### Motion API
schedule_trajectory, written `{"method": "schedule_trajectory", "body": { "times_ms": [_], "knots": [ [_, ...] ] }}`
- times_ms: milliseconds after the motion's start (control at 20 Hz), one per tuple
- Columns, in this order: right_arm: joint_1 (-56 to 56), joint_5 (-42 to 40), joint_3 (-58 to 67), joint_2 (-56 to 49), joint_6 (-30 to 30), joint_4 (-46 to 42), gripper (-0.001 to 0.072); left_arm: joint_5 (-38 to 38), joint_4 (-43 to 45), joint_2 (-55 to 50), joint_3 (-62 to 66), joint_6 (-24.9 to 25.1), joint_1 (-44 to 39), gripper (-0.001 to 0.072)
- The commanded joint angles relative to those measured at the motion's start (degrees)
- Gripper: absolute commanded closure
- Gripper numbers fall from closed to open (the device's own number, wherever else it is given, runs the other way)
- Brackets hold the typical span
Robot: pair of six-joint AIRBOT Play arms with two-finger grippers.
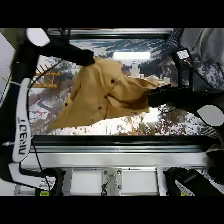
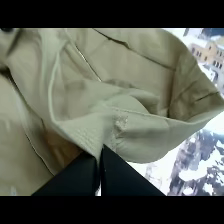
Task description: Fold the clothes and pants, and hang the long-sleeved shirts on hangers.
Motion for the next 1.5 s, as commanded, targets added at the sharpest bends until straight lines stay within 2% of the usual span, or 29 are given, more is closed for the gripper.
{"method": "schedule_trajectory", "body": {
  "times_ms": [0, 100, 200, 350, 400, 450, 500, 550, 750, 900, 1150, 1450],
  "knots": [
    [0.04, -2.43, -3.78, 1.16, 3.1, -1.88, 0.0691, 8.44, 9.53, 14.56, -14.49, 4.59, -2.47, 0.0678],
    [0.11, -2.45, -9.64, 2.62, 5.79, -1.64, 0.0691, 13.31, 15.78, 25.62, -35.04, 4.59, -5.11, 0.0677],
    [0.2, -2.4, -14.82, 3.5, 6.84, 0.02, 0.0691, 15.56, 15.96, 35.1, -55.1, 4.59, -6.51, 0.0677],
    [0.2, -2.54, -18.93, 3.52, 6.84, 2.99, 0.0691, 13.62, 14.47, 46.31, -78.82, 4.2, -10.1, 0.0676],
    [0.22, -2.58, -19.39, 3.5, 6.82, 3.06, 0.0691, 12.33, 13.16, 48.83, -82.9, 3.87, -11.67, 0.0612],
    [0.22, -2.58, -19.43, 3.45, 6.82, 3.08, 0.069, 11.65, 11.96, 50.82, -84.74, 2.25, -13.16, 0.0328],
    [0.22, -2.6, -19.43, 3.45, 6.82, 3.08, 0.069, 11.82, 12.28, 52.57, -84.74, -1.64, -14.47, 0.0101],
    [0.2, -2.6, -19.43, 3.43, 6.82, 3.08, 0.0691, 11.91, 12.72, 53.62, -83.21, -4.48, -14.91, 0.0077],
    [0.22, -2.54, -19.43, 3.41, 6.82, 3.19, 0.069, 11.82, 12.46, 49.81, -69.75, -13.38, -11.1, 0.0077],
    [0.22, -2.36, -19.43, 3.43, 6.82, 3.32, 0.069, 11.89, 12.48, 39.98, -59.95, -14.05, -10.8, 0.0077],
    [0.22, -2.36, -19.43, 3.61, 6.82, 3.32, 0.069, 11.13, 12.52, 17.9, -47.63, -15.65, -16.04, 0.0077],
    [0.2, -2.32, -19.43, 3.61, 6.82, 3.32, 0.069, 5.9, 9.73, -1.49, -37.09, -15.87, -16.68, 0.0077]
  ]
}}
